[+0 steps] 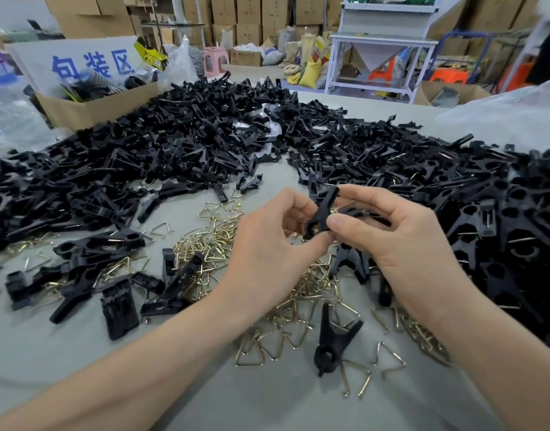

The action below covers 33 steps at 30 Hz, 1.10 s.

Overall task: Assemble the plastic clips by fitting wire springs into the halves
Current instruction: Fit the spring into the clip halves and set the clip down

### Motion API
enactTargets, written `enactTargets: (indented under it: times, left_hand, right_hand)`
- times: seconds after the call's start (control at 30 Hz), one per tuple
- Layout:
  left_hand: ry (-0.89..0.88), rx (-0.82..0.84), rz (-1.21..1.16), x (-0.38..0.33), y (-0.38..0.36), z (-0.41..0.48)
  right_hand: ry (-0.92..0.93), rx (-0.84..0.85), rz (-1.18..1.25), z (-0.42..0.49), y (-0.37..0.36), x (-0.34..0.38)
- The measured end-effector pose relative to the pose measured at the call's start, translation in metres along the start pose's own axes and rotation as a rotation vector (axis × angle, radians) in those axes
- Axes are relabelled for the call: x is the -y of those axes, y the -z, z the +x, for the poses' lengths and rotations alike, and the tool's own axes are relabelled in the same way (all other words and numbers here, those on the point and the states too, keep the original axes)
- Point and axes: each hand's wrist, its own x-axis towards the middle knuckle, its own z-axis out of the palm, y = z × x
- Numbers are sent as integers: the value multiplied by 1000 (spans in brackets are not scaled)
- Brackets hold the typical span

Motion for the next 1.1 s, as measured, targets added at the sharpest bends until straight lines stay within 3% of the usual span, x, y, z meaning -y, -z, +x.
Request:
enactTargets:
  times: [0.17, 0.53, 0.67, 0.8, 0.97, 1.1]
  left_hand:
    - [-14, 30, -18, -1, 0, 0]
    - [-212, 6, 141, 1, 1, 0]
    - [-221, -21, 141, 1, 0, 0]
    - [-206, -28, 138, 1, 2, 0]
    - [-178, -20, 154, 2, 1, 1]
    - [-197, -38, 173, 2, 2, 2]
  right_hand:
    - [-9, 155, -23, 6, 11, 4]
    - [25, 99, -69, 5, 9, 8]
    - [66, -50, -139, 7, 13, 8]
    - [-23, -125, -71, 10, 19, 9]
    - [-107, -63, 21, 8, 20, 15]
    - [-174, -85, -50, 5, 13, 16]
